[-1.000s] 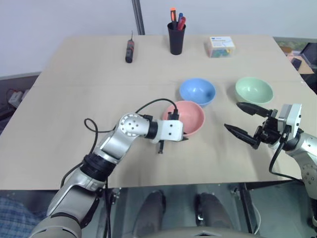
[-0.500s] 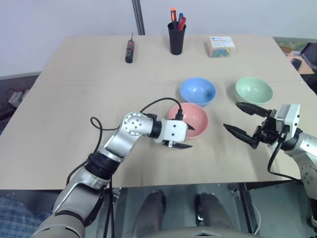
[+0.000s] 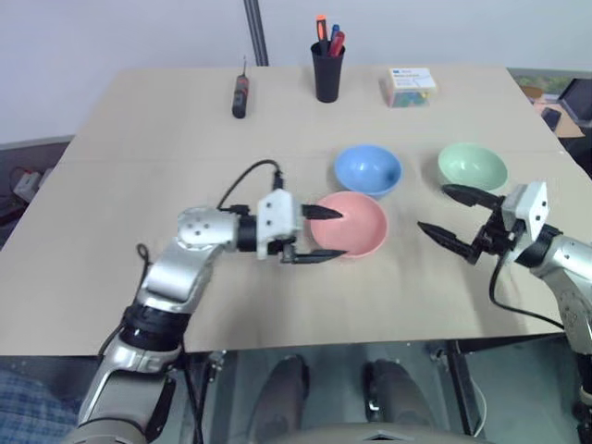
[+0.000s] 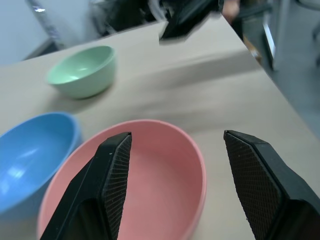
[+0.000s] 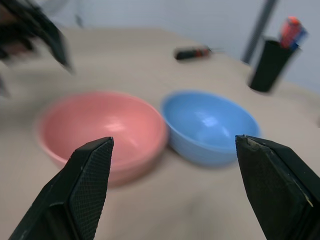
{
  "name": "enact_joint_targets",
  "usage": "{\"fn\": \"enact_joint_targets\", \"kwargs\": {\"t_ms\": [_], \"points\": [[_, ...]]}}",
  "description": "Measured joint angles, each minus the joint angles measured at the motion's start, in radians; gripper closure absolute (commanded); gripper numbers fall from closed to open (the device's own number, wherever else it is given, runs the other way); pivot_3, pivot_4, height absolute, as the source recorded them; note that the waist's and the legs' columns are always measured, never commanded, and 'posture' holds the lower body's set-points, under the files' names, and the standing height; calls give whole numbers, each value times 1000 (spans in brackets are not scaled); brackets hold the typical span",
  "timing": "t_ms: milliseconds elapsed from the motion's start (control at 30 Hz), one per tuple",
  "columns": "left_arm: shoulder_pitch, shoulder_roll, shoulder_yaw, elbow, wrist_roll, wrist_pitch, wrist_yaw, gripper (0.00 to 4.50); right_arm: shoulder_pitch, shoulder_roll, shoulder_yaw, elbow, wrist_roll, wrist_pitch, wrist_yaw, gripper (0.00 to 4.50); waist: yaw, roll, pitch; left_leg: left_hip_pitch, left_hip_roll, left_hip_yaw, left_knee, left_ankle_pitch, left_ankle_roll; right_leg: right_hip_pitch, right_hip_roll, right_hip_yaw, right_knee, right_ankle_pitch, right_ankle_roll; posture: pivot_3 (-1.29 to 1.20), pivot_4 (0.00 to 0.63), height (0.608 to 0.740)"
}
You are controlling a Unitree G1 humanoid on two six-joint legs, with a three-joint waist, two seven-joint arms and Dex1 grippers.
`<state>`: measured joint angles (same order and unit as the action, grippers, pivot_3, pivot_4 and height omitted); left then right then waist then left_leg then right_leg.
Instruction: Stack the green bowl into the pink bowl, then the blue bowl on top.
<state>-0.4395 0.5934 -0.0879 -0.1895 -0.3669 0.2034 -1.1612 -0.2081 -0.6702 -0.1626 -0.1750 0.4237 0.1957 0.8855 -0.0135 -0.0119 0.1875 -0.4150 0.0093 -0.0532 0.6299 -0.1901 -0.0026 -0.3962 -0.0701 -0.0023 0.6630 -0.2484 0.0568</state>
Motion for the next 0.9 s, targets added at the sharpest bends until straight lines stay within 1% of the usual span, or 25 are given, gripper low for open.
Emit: {"fn": "enact_joint_targets", "kwargs": {"t_ms": [133, 233, 267, 300, 333, 433, 567, 900], "points": [[40, 6, 174, -41, -114, 52, 93, 1391, -130, -36, 44, 147, -114, -25, -13, 386, -1, 0, 0, 0, 0, 0, 1, 0, 0, 0, 0, 0, 0, 0, 0, 0, 150, 740], [72, 21, 252, -63, -166, 85, 136, 1391, -186, -45, 75, 226, -162, -49, -10, 386, -1, 0, 0, 0, 0, 0, 0, 0, 0, 0, 0, 0, 0, 0, 0, 0, 150, 740], [78, 21, 260, -67, -171, 88, 140, 1391, -194, -46, 79, 237, -169, -49, -10, 386, -1, 0, 0, 0, 0, 0, 0, 0, 0, 0, 0, 0, 0, 0, 0, 0, 150, 740], [115, 22, 296, -86, -203, 100, 161, 1391, -239, -49, 97, 301, -196, -51, -9, 386, -1, 0, 0, 0, 0, 1, 0, 0, 0, 0, 0, 1, -1, 0, 0, 0, 150, 740], [123, 21, 301, -88, -209, 104, 165, 1391, -248, -53, 99, 318, -203, -51, -10, 386, -2, 0, 0, 0, 0, 1, 0, 0, 0, 0, 0, 1, -1, 0, 0, 0, 150, 740], [176, 18, 337, -100, -256, 119, 191, 1391, -328, -60, 126, 458, -254, -67, 1, 386, 1, 0, 0, 0, 0, 1, 0, 0, 0, 0, 0, 1, 0, 0, 0, 0, 150, 740], [182, -13, 364, -100, -282, 117, 246, 1391, -396, -72, 174, 612, -326, -138, 26, 386, 1, 0, 0, 0, 0, 1, 1, 0, 0, 0, 0, 1, -1, 0, 0, 0, 150, 740], [230, -44, 356, -103, -285, 67, 255, 1391, -549, -50, 243, 988, -462, -234, 7, 386, -4, 0, 0, 0, 0, 3, 0, 0, 0, 0, 0, 2, -1, 1, -1, 0, 150, 740]]}}
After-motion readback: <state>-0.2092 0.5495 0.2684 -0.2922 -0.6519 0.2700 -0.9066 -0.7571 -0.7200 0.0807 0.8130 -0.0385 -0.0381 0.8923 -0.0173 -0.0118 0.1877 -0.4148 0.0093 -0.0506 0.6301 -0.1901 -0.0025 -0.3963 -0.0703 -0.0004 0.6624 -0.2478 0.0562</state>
